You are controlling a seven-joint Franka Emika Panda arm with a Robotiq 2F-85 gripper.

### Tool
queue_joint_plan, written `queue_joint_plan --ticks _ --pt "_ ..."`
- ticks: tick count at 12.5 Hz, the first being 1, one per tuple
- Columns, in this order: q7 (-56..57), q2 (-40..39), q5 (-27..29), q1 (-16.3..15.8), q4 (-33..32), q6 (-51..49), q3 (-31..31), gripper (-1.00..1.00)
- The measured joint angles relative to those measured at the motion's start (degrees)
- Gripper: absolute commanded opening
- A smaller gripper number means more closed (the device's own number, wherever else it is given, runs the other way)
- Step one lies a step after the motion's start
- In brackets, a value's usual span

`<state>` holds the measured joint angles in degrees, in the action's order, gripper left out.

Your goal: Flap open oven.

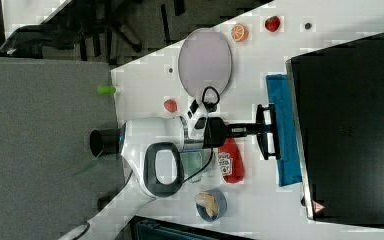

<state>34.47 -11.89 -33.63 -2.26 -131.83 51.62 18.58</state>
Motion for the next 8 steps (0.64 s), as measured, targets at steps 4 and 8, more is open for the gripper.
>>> queue_joint_plan --ticks 4,8 --pt "-12.67 -5.32 -11.05 -3.81 -0.56 0.08 -3.19 -0.65" --pt "-25.40 -13.55 -15.72 -8.87 0.90 -1.18 -4.10 -0.65"
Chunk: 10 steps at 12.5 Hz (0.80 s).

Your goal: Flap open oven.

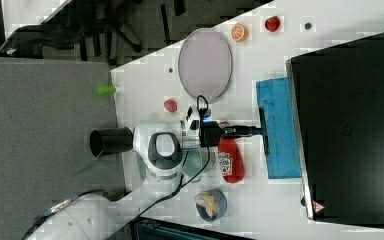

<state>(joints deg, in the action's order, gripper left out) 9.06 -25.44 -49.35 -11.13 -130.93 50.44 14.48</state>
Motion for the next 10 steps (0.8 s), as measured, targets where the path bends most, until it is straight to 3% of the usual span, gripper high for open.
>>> queue_joint_plan --ticks 3,6,7,10 --pt "-3.78 -5.89 -0.73 -2.18 1.57 -0.90 -0.29 -0.65" --pt "-5.39 -5.50 -0.22 -2.74 2.91 -0.73 -0.54 -0.65" --pt "-6.10 -4.63 1.73 -2.73 3.02 0.39 -0.54 -0.65" --pt "-7.00 2.10 16.93 -2.78 3.02 0.00 -0.41 -0.65"
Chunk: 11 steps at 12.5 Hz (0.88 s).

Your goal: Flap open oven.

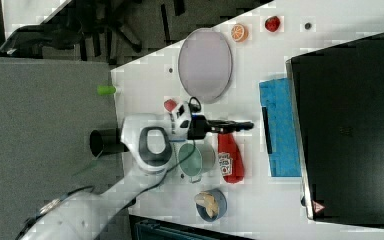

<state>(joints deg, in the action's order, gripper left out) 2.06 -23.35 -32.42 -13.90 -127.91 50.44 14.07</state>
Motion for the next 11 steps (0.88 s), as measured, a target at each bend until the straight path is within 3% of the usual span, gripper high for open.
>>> queue_joint_plan --ticks 2,6,8,11 --pt "-0.01 7.82 10.73 0.20 0.11 -1.62 -0.08 -0.65" --pt "-0.10 23.94 25.73 0.22 5.48 -17.18 0.20 -0.65" --pt "-0.11 29.36 29.15 0.41 9.74 -26.66 0.75 -0.65" --pt "-0.11 34.75 30.02 0.61 14.49 -35.33 0.90 -0.65"
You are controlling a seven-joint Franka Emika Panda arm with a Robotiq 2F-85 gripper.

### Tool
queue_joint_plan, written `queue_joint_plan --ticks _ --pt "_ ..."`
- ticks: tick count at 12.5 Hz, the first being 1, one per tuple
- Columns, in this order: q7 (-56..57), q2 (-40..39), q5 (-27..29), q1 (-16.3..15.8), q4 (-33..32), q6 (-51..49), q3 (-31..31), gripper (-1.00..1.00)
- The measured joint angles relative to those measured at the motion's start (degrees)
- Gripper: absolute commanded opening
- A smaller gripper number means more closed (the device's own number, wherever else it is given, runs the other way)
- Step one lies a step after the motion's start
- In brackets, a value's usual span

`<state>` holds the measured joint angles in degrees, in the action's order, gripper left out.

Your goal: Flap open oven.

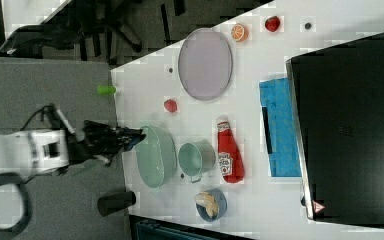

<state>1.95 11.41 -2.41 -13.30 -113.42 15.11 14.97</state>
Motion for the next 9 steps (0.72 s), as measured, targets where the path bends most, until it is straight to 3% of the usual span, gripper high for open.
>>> queue_joint_plan --ticks 9 --pt "-8.07 2.90 -0.41 -0.03 5.93 -14.39 1.08 -0.65"
